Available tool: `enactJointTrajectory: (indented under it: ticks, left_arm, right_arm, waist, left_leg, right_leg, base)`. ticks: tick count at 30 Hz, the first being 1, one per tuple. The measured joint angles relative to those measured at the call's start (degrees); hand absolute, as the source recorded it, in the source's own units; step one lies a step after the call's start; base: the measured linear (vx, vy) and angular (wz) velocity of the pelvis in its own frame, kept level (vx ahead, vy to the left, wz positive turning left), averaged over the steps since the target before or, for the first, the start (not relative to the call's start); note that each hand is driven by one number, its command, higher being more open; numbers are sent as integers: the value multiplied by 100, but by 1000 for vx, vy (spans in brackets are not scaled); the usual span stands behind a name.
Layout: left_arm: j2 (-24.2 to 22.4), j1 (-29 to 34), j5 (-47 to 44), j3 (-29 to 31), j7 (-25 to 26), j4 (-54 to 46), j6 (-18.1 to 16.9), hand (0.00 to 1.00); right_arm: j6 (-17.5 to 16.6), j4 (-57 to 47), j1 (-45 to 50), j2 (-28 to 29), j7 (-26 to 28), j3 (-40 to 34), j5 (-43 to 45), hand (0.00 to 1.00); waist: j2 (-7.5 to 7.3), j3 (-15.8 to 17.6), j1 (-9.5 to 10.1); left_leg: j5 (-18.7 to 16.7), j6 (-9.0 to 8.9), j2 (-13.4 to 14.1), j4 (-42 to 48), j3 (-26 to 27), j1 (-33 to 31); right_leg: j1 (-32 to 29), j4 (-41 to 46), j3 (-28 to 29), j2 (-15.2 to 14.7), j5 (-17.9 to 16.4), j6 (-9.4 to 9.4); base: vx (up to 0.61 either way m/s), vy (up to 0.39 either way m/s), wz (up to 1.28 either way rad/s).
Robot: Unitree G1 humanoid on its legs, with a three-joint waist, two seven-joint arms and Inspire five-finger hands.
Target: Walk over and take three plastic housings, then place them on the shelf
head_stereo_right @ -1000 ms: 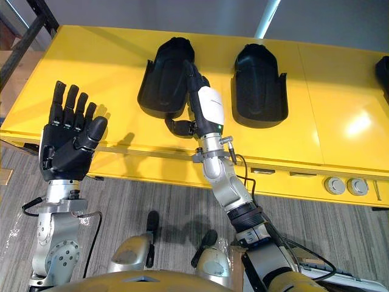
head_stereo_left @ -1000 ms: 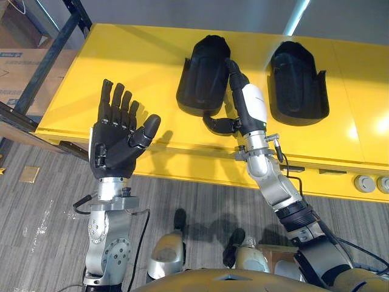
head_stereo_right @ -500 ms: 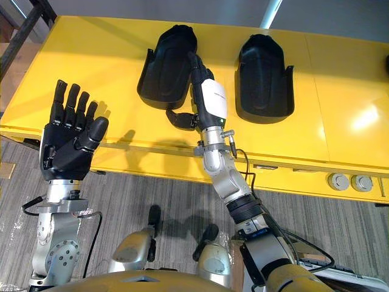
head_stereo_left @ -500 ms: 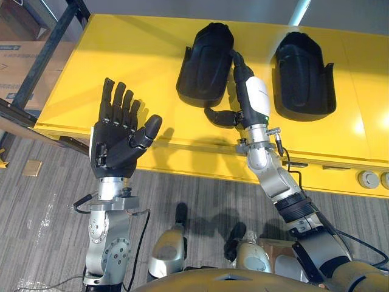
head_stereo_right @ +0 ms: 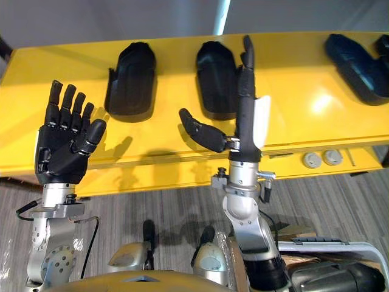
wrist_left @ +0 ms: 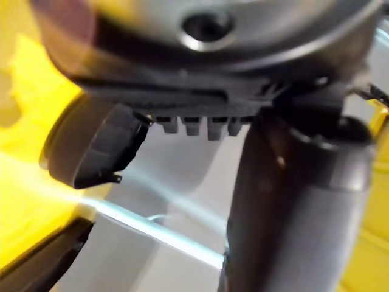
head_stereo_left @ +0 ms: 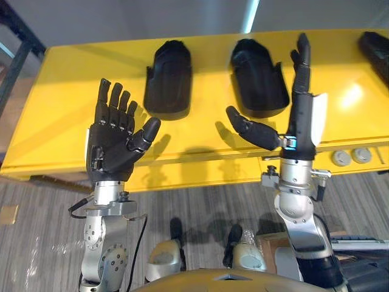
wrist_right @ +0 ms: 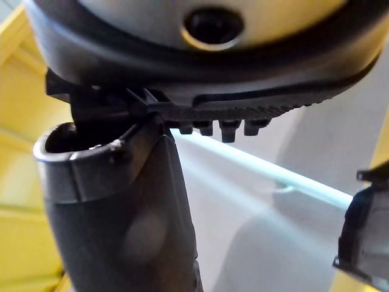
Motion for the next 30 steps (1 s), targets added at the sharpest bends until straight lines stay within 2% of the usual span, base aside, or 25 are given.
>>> enactJointTrajectory:
  ticks: [5, 8, 11, 15, 17, 19, 20, 21, 23, 24, 25, 26, 27, 30]
  left_arm:
    - [-15, -6, -3, -27, -118, 4, 2, 100]
    - [-19, 2, -7, -64, -282, 35, 4, 100]
    - [-27, 2, -36, -259, -398, 48, 6, 100]
    - [-8, -30, -766, -556, -568, 201, -118, 100]
    - [-8, -98, -988, -658, -546, 440, -288, 100]
    - [23, -348, -990, -666, -440, 783, -423, 100]
    - [25, -457, -991, -674, -433, 863, -429, 100]
    - [28, -671, -990, -701, -422, 958, -434, 100]
    - [28, -803, -980, -707, -381, 946, -492, 100]
    - [28, -791, -980, -688, -327, 915, -519, 100]
    - [25, -778, -975, -687, -304, 911, -519, 100]
    - [12, -694, -954, -681, -237, 861, -520, 100]
    - [0, -614, -951, -680, -246, 859, -520, 100]
    - [-40, -599, -909, -693, -656, 841, -526, 100]
  right_arm:
    - [12, 13, 449, 371, 135, -489, 1382, 100]
    - [96, 23, 703, 596, -28, -647, 1690, 100]
    - [356, 25, 962, 729, -113, -809, 1818, 100]
    - [666, 68, 1548, 799, -19, -1245, 2155, 100]
    - [669, 141, 1871, 799, 64, -1430, 2433, 100]
    - [663, 300, 2186, 795, 245, -1648, 2746, 100]
    - [663, 337, 2254, 795, 280, -1707, 2862, 100]
    - [663, 429, 2341, 795, 308, -1771, 3044, 100]
    - [662, 549, 2317, 792, 472, -1749, 3361, 100]
    - [630, 634, 2271, 778, 640, -1639, 3457, 100]
    - [607, 714, 2245, 763, 710, -1565, 3454, 100]
    - [591, 941, 2137, 678, 847, -1368, 3453, 100]
    - [525, 1309, 1991, 606, 940, -1137, 3446, 100]
    - [460, 2144, 1861, 611, 773, -787, 3313, 100]
  waist:
    - [63, -240, -116]
    - [103, -323, -123]
    - [124, -408, -197]
    - [120, -522, -576]
    - [171, -567, -761]
    - [242, -622, -1054]
    - [259, -632, -1101]
    - [268, -638, -1171]
    - [269, -644, -1174]
    - [304, -640, -1122]
    - [337, -644, -1066]
    - [453, -672, -883]
    - [595, -747, -809]
    - [766, -817, -810]
  left_leg:
    - [-61, -32, 36, 22, 171, 223]
    - [-129, -72, 77, 22, 424, 371]
    - [-230, -99, 103, 24, 822, 505]
    - [-572, -141, 151, 288, 1707, 598]
    - [-771, -187, 232, 551, 2058, 603]
    - [-1006, -276, 387, 870, 2434, 619]
    - [-1056, -289, 426, 949, 2475, 607]
    - [-1167, -250, 483, 1181, 2425, 522]
    - [-1300, -32, 524, 1561, 1712, 318]
    - [-1436, 132, 512, 1842, 1090, 188]
    - [-1544, 197, 494, 1989, 745, 142]
    - [-1799, 222, 409, 2132, 36, 124]
    - [-1951, 144, 381, 2185, -473, 128]
    - [-2029, 63, 209, 1947, -674, 142]
  right_leg:
    - [180, -149, 108, 51, 8, 0]
    - [221, -221, 328, 110, 39, -11]
    - [177, -348, 712, 198, 160, -7]
    - [-77, -546, 1607, 340, 399, -2]
    - [-168, -601, 1965, 416, 453, 9]
    - [-268, -642, 2347, 575, 511, -40]
    - [-293, -642, 2408, 611, 519, -50]
    - [-356, -642, 2526, 689, 539, -79]
    - [-487, -638, 2845, 771, 585, -126]
    - [-545, -636, 3095, 826, 593, -137]
    - [-568, -636, 3232, 863, 588, -149]
    - [-629, -631, 3527, 953, 581, -176]
    - [-678, -632, 3715, 1058, 624, -192]
    - [-883, -523, 3791, 1002, 703, -40]
  base:
    - [86, -18, -17]
    - [30, -10, -39]
    - [-16, 9, -67]
    - [-32, 18, -113]
    - [7, -21, -116]
    - [16, -47, -94]
    - [14, -68, -68]
    - [6, -88, -62]
    - [-6, -108, -79]
    - [-20, -67, -83]
    - [-38, -4, -128]
    - [-54, 75, -129]
    - [-52, 132, -119]
    - [-34, 156, -24]
